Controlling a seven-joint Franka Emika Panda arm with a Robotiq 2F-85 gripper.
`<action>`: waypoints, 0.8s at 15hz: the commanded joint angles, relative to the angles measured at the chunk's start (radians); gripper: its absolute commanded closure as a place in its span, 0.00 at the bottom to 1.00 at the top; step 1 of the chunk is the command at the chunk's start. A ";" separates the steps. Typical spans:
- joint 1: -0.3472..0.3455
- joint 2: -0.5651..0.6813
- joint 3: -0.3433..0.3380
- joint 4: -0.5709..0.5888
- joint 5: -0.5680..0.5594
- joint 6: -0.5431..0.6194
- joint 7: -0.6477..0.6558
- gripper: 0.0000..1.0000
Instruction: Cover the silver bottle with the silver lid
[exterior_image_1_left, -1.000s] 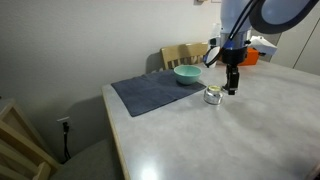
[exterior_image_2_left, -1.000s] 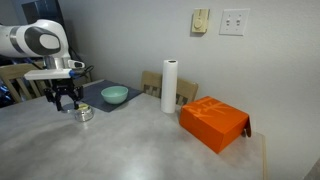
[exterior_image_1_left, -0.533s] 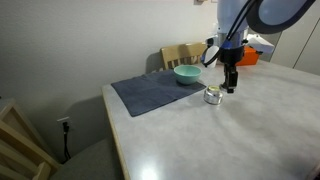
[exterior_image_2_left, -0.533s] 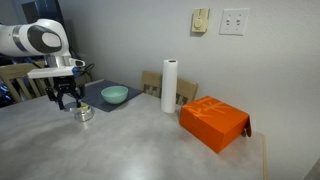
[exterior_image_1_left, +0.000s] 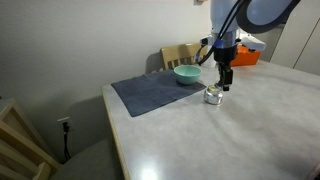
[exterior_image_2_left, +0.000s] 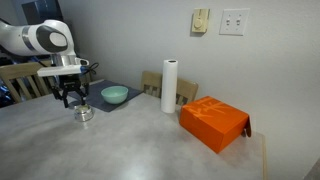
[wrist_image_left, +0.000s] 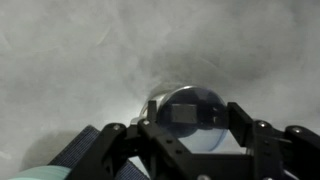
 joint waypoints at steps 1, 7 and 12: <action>-0.006 0.047 0.009 0.081 -0.010 -0.063 -0.041 0.56; -0.015 0.087 0.016 0.133 0.000 -0.087 -0.093 0.56; -0.012 0.120 0.011 0.156 -0.012 -0.088 -0.117 0.56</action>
